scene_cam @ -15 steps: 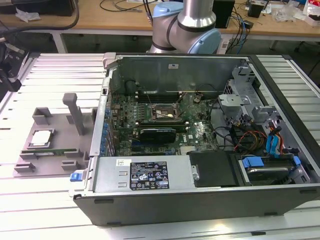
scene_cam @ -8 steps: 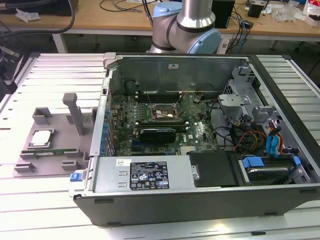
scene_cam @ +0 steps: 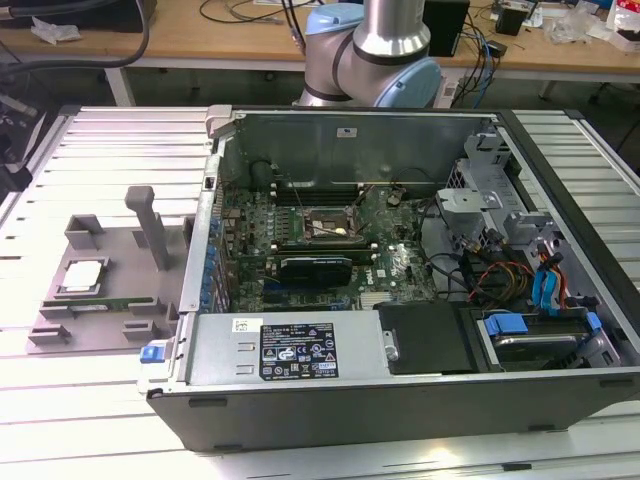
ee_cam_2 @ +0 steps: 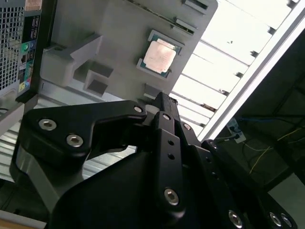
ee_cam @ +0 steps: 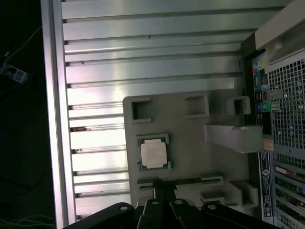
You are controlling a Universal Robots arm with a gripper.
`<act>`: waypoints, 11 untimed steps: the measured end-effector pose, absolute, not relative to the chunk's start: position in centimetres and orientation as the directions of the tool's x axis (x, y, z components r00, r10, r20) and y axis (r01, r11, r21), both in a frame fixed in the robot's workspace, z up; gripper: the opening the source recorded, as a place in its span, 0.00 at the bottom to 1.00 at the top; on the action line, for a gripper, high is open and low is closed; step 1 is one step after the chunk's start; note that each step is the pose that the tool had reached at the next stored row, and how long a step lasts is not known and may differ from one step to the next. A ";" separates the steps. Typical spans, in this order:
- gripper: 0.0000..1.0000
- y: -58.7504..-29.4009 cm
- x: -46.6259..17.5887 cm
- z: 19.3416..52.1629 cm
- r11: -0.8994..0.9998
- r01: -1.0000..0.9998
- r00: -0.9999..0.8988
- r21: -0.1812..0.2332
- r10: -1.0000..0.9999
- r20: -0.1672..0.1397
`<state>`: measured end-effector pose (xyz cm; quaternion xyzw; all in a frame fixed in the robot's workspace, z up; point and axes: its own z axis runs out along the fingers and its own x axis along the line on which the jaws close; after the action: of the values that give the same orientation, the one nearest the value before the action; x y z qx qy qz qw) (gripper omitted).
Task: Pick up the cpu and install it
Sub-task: 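Pick up the cpu and move it towards the insertion slot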
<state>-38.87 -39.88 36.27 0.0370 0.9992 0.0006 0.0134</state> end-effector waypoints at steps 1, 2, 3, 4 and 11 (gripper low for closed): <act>0.11 -39.9 -38.9 36.3 0.997 0.073 -0.997 -0.016 0.073 -0.028; 0.11 -39.9 -38.9 36.3 0.997 0.072 -0.997 -0.019 0.071 -0.028; 0.11 -39.9 -38.9 36.2 0.998 0.065 -0.998 -0.019 0.064 -0.028; 0.11 -39.9 -38.9 36.2 0.999 0.050 -0.998 -0.019 0.049 -0.028; 0.11 -39.9 -38.9 36.0 0.999 0.032 -0.999 -0.019 0.032 -0.028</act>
<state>-38.93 -39.85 35.96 0.0160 0.9997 -0.0095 0.0138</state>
